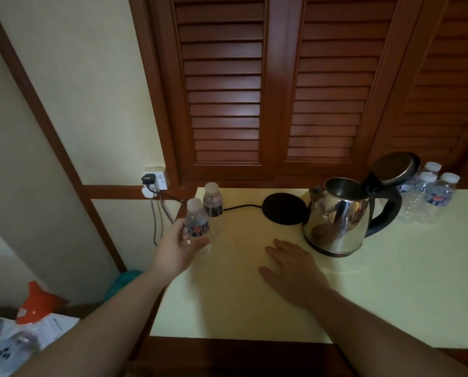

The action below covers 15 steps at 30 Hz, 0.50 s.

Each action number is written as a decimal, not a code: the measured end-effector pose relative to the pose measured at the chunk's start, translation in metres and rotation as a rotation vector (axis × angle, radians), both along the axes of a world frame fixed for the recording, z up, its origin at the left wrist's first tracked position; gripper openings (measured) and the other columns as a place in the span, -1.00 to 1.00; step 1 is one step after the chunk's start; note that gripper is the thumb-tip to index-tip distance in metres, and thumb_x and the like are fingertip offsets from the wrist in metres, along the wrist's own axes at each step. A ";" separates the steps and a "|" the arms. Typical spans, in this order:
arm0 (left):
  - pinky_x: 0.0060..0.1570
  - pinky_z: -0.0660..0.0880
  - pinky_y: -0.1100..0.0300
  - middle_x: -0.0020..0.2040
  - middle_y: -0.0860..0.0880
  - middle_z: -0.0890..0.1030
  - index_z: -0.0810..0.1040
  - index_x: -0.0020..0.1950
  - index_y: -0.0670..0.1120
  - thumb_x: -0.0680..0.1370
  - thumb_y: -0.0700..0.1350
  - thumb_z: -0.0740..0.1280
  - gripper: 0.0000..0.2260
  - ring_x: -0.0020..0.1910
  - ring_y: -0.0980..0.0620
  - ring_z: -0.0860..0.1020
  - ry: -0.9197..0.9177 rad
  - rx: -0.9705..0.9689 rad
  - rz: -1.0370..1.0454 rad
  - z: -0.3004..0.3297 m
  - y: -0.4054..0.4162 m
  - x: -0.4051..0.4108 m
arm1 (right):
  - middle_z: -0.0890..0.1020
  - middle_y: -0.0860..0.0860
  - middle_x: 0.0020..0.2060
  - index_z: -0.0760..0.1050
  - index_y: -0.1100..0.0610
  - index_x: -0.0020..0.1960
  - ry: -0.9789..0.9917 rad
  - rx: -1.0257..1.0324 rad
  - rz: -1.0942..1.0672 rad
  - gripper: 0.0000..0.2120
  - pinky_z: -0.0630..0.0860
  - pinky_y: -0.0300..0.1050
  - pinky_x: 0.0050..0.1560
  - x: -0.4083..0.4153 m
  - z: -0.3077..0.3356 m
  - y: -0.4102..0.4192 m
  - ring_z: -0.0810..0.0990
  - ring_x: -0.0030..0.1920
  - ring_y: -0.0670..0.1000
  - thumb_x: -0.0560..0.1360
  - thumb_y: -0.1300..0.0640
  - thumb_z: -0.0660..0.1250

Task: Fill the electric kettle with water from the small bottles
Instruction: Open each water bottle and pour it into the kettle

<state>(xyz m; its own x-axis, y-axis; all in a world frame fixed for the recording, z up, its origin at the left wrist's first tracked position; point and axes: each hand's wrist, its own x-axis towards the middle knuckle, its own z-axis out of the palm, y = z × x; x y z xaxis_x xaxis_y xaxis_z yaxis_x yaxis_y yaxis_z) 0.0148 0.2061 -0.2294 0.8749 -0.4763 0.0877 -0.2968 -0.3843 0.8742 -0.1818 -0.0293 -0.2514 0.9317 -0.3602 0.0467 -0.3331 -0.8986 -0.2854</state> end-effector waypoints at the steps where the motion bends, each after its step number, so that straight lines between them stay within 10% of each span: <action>1: 0.18 0.61 -0.04 0.11 0.17 0.68 0.53 0.25 0.22 0.43 0.09 0.58 -0.56 0.09 0.14 0.66 -0.010 0.012 -0.008 -0.001 -0.002 -0.010 | 0.18 -0.10 0.64 0.23 -0.12 0.62 -0.002 0.002 0.004 -0.31 0.03 -0.02 0.59 0.000 0.000 0.000 0.10 0.62 -0.05 0.57 -0.40 0.12; 9: -0.14 0.46 0.57 0.02 0.31 0.62 0.53 0.22 0.17 0.48 0.01 0.57 -0.63 0.01 0.52 0.53 -0.079 0.022 -0.108 0.001 -0.028 -0.083 | 0.50 -0.07 0.43 0.50 -0.01 0.45 -0.209 0.230 -0.070 -0.53 0.26 -0.13 0.42 0.005 0.022 0.001 0.39 0.45 -0.03 0.64 -0.23 0.25; 12: -0.09 0.44 0.57 0.05 0.27 0.64 0.56 0.26 0.11 0.48 -0.01 0.58 -0.60 0.05 0.50 0.53 -0.054 0.004 -0.152 -0.002 -0.038 -0.093 | 0.56 -0.10 0.02 0.57 -0.06 0.08 -0.470 0.350 -0.021 -0.80 0.43 -0.11 0.04 0.011 0.058 0.007 0.56 0.02 -0.11 0.68 -0.12 0.22; 15: -0.07 0.43 0.56 0.10 0.21 0.65 0.56 0.28 0.10 0.47 0.01 0.58 -0.58 0.09 0.46 0.51 -0.048 0.005 -0.175 -0.004 -0.046 -0.097 | 0.52 -0.02 -0.27 0.51 0.06 -0.17 -0.532 0.434 0.061 -0.65 0.46 -0.03 -0.22 0.016 0.102 0.014 0.50 -0.28 -0.09 0.68 -0.11 0.23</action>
